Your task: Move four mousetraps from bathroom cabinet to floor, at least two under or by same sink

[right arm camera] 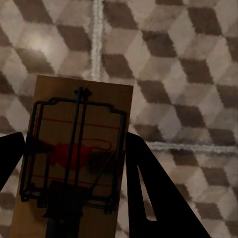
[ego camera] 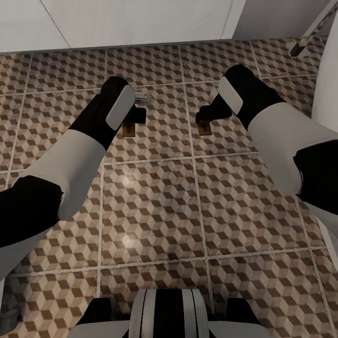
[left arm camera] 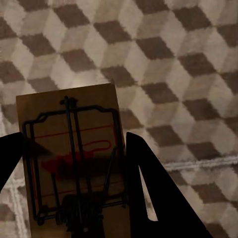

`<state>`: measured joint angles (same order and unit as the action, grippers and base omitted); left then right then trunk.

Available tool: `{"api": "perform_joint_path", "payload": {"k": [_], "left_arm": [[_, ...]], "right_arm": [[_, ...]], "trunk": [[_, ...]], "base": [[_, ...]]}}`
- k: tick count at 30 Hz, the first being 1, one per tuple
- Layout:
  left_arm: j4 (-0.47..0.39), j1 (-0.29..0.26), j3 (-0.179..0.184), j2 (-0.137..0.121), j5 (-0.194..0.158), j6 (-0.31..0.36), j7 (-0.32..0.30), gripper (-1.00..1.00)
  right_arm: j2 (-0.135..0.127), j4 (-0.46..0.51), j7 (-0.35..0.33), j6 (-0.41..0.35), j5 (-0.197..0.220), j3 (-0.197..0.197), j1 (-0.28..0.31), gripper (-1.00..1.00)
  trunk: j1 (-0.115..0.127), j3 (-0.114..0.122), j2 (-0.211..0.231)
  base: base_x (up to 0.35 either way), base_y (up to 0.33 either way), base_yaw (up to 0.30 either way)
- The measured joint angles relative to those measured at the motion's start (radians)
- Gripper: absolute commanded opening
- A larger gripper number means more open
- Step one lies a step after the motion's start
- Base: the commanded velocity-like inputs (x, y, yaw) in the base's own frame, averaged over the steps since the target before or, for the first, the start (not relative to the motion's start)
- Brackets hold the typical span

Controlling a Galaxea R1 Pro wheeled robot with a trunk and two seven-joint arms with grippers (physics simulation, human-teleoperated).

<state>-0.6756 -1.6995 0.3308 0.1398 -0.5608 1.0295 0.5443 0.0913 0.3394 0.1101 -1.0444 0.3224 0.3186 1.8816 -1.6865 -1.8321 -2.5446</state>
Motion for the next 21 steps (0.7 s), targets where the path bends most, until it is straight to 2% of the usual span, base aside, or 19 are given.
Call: {"api": "perform_joint_path", "payload": {"k": [3, 9, 16, 21], "left_arm": [[0.001, 0.000, 0.001, -0.002, 0.002, -0.033, -0.011, -1.00], [0.014, 0.000, 0.007, -0.003, 0.011, -0.081, -0.084, -1.00], [0.080, 0.001, 0.009, -0.003, 0.017, -0.129, -0.106, -1.00], [0.093, 0.000, 0.010, -0.005, 0.017, -0.148, -0.111, -1.00]], "right_arm": [[0.001, -0.015, -0.001, 0.024, 0.000, 0.002, 0.000, -1.00], [0.002, -0.050, -0.001, 0.085, 0.001, 0.003, 0.000, -1.00], [0.025, -0.058, -0.001, 0.112, 0.001, 0.001, 0.000, -1.00], [0.038, -0.060, 0.000, 0.166, 0.000, 0.002, 0.000, -1.00]], "trunk": [[0.000, 0.000, 0.000], [0.000, 0.000, 0.000], [0.000, 0.000, 0.000], [0.000, 0.000, 0.000]], "base": [[0.001, 0.000, 0.000], [0.000, 0.000, 0.000], [0.000, 0.000, 0.000], [0.000, 0.000, 0.000]]}}
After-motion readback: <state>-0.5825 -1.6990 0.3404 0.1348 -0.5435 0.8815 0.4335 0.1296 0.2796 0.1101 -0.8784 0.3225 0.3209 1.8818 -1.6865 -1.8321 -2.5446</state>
